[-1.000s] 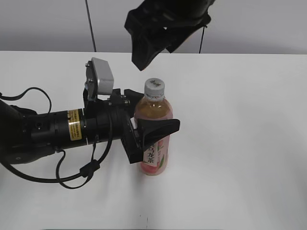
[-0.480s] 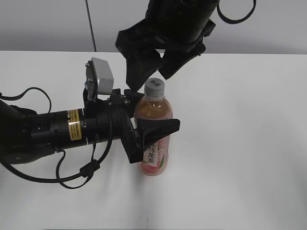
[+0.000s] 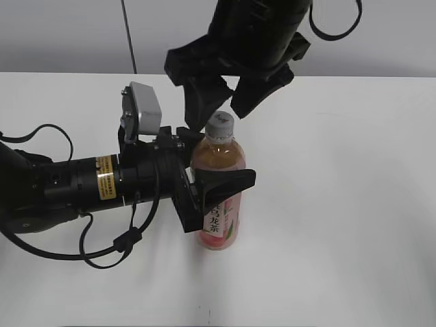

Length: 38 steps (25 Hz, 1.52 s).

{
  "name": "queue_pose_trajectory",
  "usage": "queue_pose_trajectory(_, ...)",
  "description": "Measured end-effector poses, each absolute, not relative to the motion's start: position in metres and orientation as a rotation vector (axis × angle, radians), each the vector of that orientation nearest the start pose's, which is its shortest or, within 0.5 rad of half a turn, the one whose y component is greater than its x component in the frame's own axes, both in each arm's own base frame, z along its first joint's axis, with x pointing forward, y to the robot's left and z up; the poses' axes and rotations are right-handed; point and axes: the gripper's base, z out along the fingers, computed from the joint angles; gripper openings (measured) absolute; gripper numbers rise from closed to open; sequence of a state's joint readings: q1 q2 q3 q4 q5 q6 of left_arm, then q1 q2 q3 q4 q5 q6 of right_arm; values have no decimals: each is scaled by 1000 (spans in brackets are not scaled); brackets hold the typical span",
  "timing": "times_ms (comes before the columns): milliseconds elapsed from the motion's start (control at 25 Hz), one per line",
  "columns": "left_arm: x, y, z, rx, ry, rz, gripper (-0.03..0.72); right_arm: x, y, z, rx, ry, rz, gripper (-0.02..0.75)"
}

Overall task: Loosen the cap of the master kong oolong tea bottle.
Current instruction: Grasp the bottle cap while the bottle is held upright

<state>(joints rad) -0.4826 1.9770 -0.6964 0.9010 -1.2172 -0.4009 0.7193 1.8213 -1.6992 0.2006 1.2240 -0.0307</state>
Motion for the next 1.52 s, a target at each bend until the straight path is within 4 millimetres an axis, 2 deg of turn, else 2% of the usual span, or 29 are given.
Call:
queue_pose_trajectory(560,253,-208,132,1020,1476,-1051,458,284,271,303,-998,2742,411,507)
queue_pose_trajectory(680,253,-208,132,1020,1476,-1051,458,286,273,298,-1001,2754,401,467)
queue_pose_trajectory(960,253,-208,132,1020,1476,-1051,458,287,272,297,-1003,2752,393,312)
queue_pose_trajectory(1040,253,-208,132,1020,1476,-1051,458,287,272,297,-1014,2746,380,301)
queue_pose_trajectory(1320,253,-208,132,1018,1478,-1052,458,287,271,297,-1160,2673,351,295)
queue_pose_trajectory(1520,253,-208,132,1014,1482,-1051,458,287,271,297,-1383,2546,321,290)
